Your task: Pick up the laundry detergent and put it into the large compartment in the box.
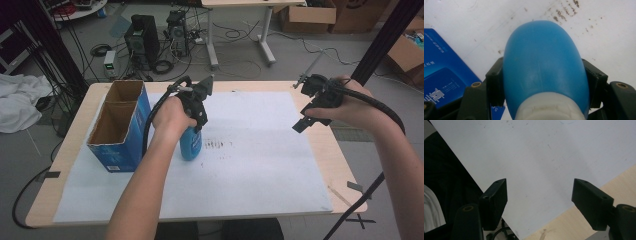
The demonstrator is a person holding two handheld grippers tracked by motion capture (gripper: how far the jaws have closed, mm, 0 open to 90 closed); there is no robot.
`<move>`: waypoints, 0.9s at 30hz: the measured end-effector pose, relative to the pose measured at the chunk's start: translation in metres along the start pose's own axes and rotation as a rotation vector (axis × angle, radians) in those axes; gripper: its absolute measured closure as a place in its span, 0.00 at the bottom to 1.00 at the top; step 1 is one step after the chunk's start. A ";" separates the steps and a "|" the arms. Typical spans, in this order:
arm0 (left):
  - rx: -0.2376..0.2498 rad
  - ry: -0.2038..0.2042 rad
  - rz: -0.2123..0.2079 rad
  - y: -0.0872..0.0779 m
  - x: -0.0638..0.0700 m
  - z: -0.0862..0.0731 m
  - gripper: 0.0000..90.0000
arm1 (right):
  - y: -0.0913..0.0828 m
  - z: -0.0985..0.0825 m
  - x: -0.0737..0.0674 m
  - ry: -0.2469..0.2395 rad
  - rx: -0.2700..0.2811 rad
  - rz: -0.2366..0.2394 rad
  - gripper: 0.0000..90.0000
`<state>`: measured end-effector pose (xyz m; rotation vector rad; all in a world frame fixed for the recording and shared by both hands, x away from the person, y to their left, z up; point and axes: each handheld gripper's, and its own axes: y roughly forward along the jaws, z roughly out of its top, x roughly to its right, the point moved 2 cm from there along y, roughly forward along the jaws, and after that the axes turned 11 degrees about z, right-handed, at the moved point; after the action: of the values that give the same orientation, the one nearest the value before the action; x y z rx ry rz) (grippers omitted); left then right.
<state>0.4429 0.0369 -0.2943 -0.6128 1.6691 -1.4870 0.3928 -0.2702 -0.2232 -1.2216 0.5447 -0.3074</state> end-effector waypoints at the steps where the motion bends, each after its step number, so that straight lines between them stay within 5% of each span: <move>1: -0.006 0.004 -0.006 -0.003 -0.001 0.000 0.40 | 0.000 0.000 0.000 0.000 0.000 -0.002 0.32; 6: -0.018 -0.013 -0.044 -0.018 -0.008 -0.003 0.40 | -0.001 0.002 0.000 0.000 0.000 -0.001 0.32; 23: 0.022 -0.061 -0.045 -0.088 -0.043 -0.023 0.40 | 0.001 0.006 0.000 -0.001 -0.007 0.000 0.32; 27: 0.036 -0.102 -0.051 -0.103 -0.054 -0.031 0.40 | 0.001 0.008 0.000 -0.004 -0.005 0.001 0.32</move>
<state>0.4322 0.0777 -0.1812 -0.7041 1.5563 -1.4933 0.3969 -0.2635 -0.2227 -1.2269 0.5427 -0.3032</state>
